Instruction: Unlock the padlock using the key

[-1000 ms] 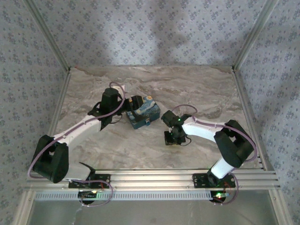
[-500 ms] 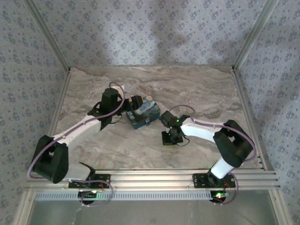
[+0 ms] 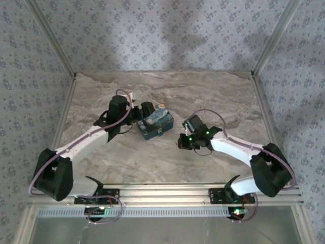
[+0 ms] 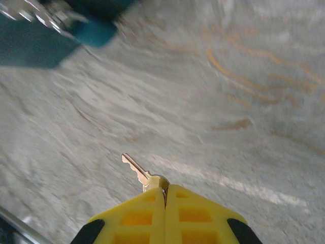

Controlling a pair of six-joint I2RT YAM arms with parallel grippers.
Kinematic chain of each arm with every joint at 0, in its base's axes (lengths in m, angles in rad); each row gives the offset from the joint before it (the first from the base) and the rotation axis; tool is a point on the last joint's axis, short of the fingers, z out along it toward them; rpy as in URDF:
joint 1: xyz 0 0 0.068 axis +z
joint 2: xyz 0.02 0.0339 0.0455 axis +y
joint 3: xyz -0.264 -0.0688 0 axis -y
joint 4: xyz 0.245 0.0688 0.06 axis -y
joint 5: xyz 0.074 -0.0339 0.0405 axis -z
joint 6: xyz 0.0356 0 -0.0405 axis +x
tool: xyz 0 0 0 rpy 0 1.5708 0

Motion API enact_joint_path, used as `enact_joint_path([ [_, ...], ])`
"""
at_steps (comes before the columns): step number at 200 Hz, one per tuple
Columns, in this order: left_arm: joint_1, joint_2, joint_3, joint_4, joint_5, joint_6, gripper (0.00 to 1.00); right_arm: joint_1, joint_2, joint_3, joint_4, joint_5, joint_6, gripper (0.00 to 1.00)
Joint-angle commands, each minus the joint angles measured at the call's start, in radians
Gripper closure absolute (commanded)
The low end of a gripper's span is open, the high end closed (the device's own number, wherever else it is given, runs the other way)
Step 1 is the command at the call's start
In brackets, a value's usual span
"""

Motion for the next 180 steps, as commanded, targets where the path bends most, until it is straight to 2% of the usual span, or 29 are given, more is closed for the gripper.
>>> enact_joint_path([
  [1,-0.012,0.017,-0.006,0.105,0.080,-0.101,0.19,-0.022,-0.058,-0.006,0.166,0.004,0.044,1.00],
  [22,-0.043,0.037,0.023,0.113,0.090,-0.101,0.21,-0.039,-0.087,-0.002,0.291,0.034,0.058,1.00],
  [60,-0.101,0.088,0.060,0.129,0.090,-0.095,0.28,-0.044,-0.100,0.031,0.412,0.073,0.043,1.00],
  [93,-0.138,0.128,0.087,0.156,0.091,-0.099,0.34,-0.034,-0.070,0.074,0.414,0.056,0.033,1.00],
  [180,-0.160,0.170,0.106,0.171,0.089,-0.104,0.63,-0.013,-0.044,0.085,0.434,0.040,0.044,1.00],
])
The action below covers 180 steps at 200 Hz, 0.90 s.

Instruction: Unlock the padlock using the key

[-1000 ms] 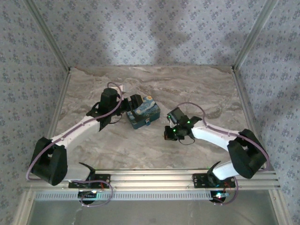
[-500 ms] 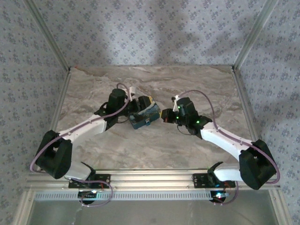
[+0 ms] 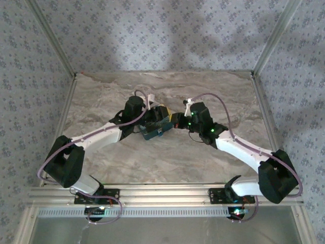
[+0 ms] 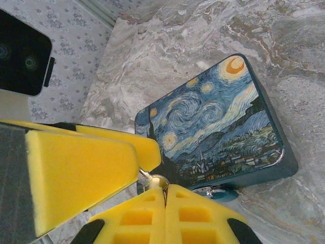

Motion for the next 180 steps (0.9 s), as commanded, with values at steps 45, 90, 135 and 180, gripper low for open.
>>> enact_joint_path([
  [45,-0.008,0.006,0.031,0.026,-0.006,0.016,0.84,0.011,0.018,0.038,-0.001,-0.008,-0.001,1.00],
  [90,-0.007,-0.008,0.034,0.002,-0.025,0.064,1.00,-0.006,-0.006,0.016,0.008,-0.047,-0.012,1.00],
  [135,-0.007,-0.056,0.048,-0.035,-0.007,0.186,1.00,-0.116,-0.093,-0.046,0.059,-0.191,-0.056,0.67],
  [180,-0.005,-0.094,0.076,-0.066,0.097,0.305,1.00,-0.224,-0.114,-0.094,0.266,-0.501,-0.052,0.44],
])
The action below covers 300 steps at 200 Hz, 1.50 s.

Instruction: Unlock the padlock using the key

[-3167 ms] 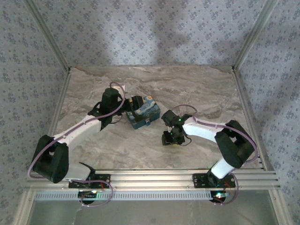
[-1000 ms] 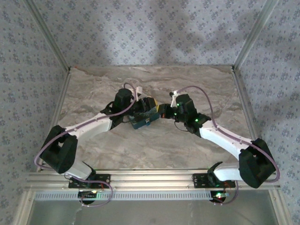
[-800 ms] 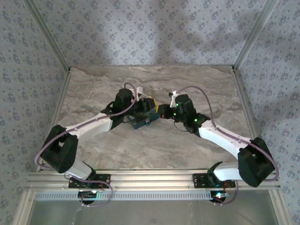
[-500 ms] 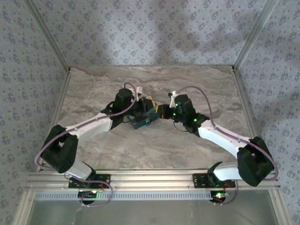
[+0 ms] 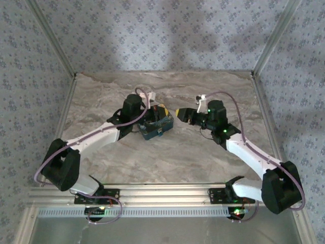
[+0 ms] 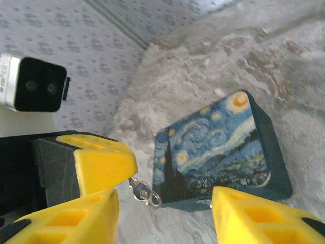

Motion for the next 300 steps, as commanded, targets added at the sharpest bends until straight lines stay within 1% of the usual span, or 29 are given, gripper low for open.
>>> enact_joint_path([
  [1,-0.004,-0.045,0.045,-0.015,0.086,0.105,1.00,-0.022,0.001,-0.009,0.142,-0.226,-0.011,0.44],
  [27,-0.004,-0.053,0.059,-0.022,0.143,0.138,1.00,-0.023,0.040,0.017,0.159,-0.322,-0.024,0.43],
  [63,-0.004,-0.060,0.060,-0.018,0.161,0.143,1.00,-0.020,0.086,0.026,0.167,-0.362,-0.025,0.45],
  [127,-0.004,-0.053,0.062,-0.017,0.171,0.141,1.00,-0.001,0.130,0.033,0.181,-0.392,-0.024,0.55],
  [161,-0.004,-0.054,0.064,-0.019,0.169,0.141,1.00,0.002,0.133,0.038,0.173,-0.392,-0.025,0.63],
  [193,-0.003,-0.054,0.062,-0.032,0.161,0.146,1.00,0.001,0.123,0.036,0.160,-0.383,-0.024,0.67],
  [217,-0.001,-0.054,0.062,-0.039,0.157,0.149,1.00,0.000,0.111,0.035,0.150,-0.375,-0.024,0.73],
  [219,-0.001,-0.055,0.062,-0.040,0.156,0.150,1.00,0.000,0.110,0.035,0.147,-0.375,-0.049,0.74],
  [227,0.000,-0.054,0.062,-0.042,0.154,0.150,1.00,0.000,0.107,0.036,0.142,-0.375,-0.061,0.76],
  [253,0.004,-0.053,0.058,-0.042,0.149,0.149,1.00,0.000,0.100,0.033,0.125,-0.374,-0.068,0.86],
  [269,0.006,-0.054,0.058,-0.042,0.149,0.148,1.00,0.000,0.098,0.032,0.118,-0.375,-0.072,0.95],
  [284,0.010,-0.056,0.060,-0.047,0.149,0.148,1.00,-0.001,0.094,0.032,0.099,-0.366,-0.080,0.99],
  [288,0.013,-0.056,0.062,-0.050,0.147,0.149,0.98,0.000,0.093,0.031,0.090,-0.362,-0.084,0.99],
  [300,0.021,-0.062,0.063,-0.067,0.136,0.153,0.85,0.000,0.087,0.034,0.056,-0.344,-0.099,1.00],
])
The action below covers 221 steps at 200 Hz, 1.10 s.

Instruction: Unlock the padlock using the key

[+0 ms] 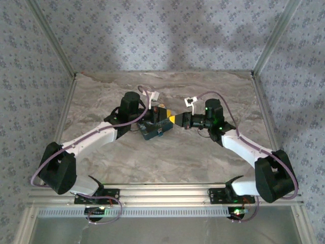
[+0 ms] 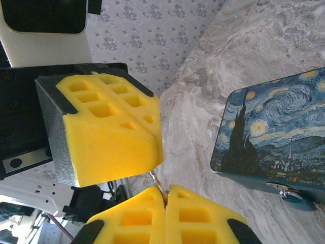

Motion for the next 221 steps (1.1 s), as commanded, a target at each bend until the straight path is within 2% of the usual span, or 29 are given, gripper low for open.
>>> enact_joint_path([
  [1,0.018,-0.029,0.033,-0.023,-0.012,0.024,0.83,-0.001,-0.032,0.030,-0.068,0.023,-0.040,1.00],
  [12,0.026,-0.041,0.032,-0.049,-0.035,0.034,0.74,-0.001,-0.038,0.030,-0.095,0.039,-0.055,1.00],
  [25,0.033,-0.061,0.028,-0.098,-0.089,0.047,0.54,-0.001,-0.045,0.028,-0.128,0.061,-0.073,1.00],
  [34,0.042,-0.074,0.026,-0.151,-0.145,0.052,0.44,-0.001,-0.048,0.032,-0.161,0.084,-0.087,1.00],
  [49,0.065,-0.094,0.017,-0.236,-0.234,0.053,0.32,-0.001,-0.053,0.038,-0.206,0.116,-0.114,1.00],
  [70,0.107,-0.109,0.003,-0.379,-0.387,0.024,0.22,0.000,-0.050,0.046,-0.269,0.163,-0.143,1.00],
  [88,0.147,-0.094,-0.004,-0.468,-0.455,0.011,0.20,0.001,-0.043,0.055,-0.310,0.194,-0.159,1.00],
  [130,0.161,-0.015,0.011,-0.454,-0.406,0.042,0.20,0.001,-0.030,0.063,-0.363,0.238,-0.173,0.99],
  [202,0.181,0.131,0.096,-0.547,-0.512,0.057,0.18,0.009,-0.009,0.077,-0.436,0.273,-0.202,0.99],
  [221,0.199,0.153,0.095,-0.521,-0.484,0.069,0.17,0.011,-0.006,0.077,-0.441,0.274,-0.208,0.99],
])
